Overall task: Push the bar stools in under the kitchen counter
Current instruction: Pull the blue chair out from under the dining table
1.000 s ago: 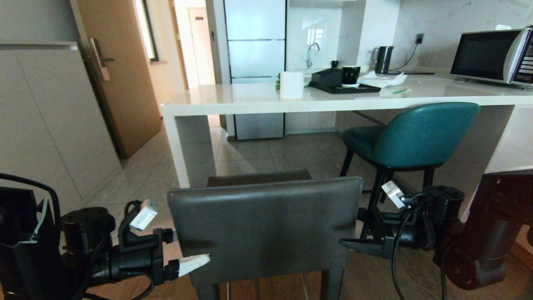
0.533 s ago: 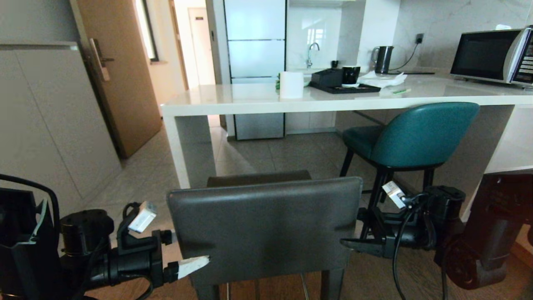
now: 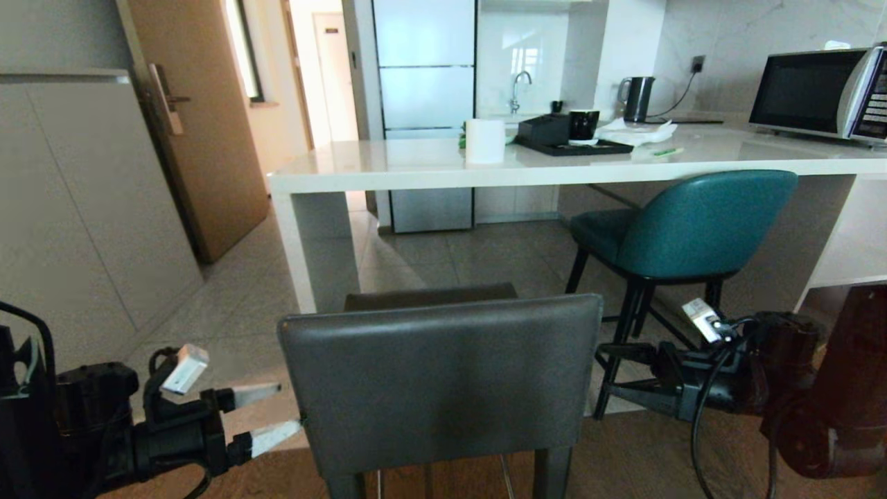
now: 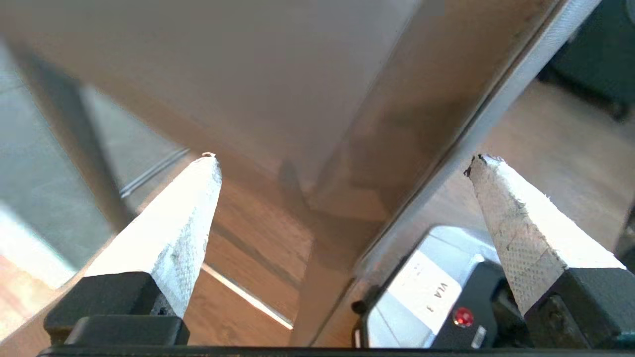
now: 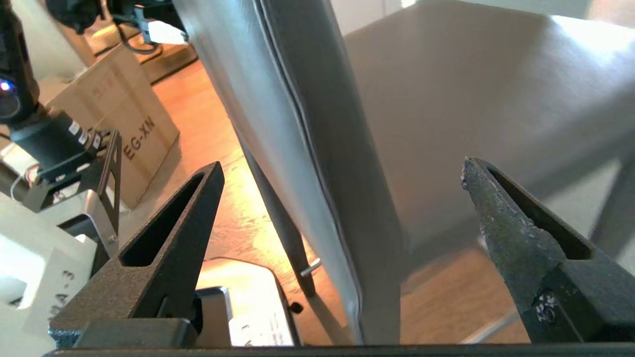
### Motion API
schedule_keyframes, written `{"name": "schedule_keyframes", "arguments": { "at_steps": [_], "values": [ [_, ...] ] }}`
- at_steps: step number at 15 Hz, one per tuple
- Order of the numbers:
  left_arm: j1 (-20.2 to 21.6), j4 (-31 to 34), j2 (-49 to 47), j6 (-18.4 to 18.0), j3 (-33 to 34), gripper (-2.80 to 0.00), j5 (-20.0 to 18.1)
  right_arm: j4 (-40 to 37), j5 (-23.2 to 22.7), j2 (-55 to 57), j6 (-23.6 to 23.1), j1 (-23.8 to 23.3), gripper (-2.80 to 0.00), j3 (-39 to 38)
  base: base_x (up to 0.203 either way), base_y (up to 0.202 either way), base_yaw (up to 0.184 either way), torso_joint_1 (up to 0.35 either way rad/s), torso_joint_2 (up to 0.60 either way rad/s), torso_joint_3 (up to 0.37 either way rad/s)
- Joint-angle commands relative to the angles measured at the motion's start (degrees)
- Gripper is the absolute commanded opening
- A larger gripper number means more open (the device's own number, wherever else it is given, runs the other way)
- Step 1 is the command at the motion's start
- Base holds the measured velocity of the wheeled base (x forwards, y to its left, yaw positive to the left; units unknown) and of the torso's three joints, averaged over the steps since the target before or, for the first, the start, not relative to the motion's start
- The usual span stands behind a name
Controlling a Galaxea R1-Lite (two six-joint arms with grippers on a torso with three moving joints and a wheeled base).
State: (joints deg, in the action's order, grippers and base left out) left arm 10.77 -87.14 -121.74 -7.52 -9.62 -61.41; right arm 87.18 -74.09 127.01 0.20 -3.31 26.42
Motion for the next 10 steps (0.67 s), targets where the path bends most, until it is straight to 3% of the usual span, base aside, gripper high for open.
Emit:
{"name": "schedule_keyframes", "arguments": {
  "at_steps": [1,4,7,9,10],
  "values": [
    [3.4,-0.5,2.3,-0.1,1.2,0.00,-0.5,0.5,-0.5,-1.4,-0.6,-2.2,0.00,-2.9,0.000,0.000,0.000,0.000,0.00,0.000],
    [13.0,-0.5,7.7,-0.2,6.1,0.00,-0.9,0.5,-1.6,-4.2,-4.4,-8.5,0.00,-10.9,0.000,0.000,0.000,0.000,0.00,0.000],
    [22.2,-0.5,18.7,0.0,9.0,0.00,-3.3,0.5,-5.4,-15.1,-7.9,-16.1,0.00,-21.1,0.000,0.000,0.000,0.000,0.00,0.000],
    [25.8,-0.5,28.5,3.5,9.6,0.00,-4.0,0.4,-8.3,-24.2,-8.7,-22.0,0.00,-24.8,0.000,0.000,0.000,0.000,0.00,0.000],
    [26.7,-0.5,34.1,7.9,9.7,0.00,-4.2,-0.1,-9.6,-29.0,-8.4,-24.9,0.00,-25.6,0.000,0.000,0.000,0.000,0.00,0.000]
  ]
}}
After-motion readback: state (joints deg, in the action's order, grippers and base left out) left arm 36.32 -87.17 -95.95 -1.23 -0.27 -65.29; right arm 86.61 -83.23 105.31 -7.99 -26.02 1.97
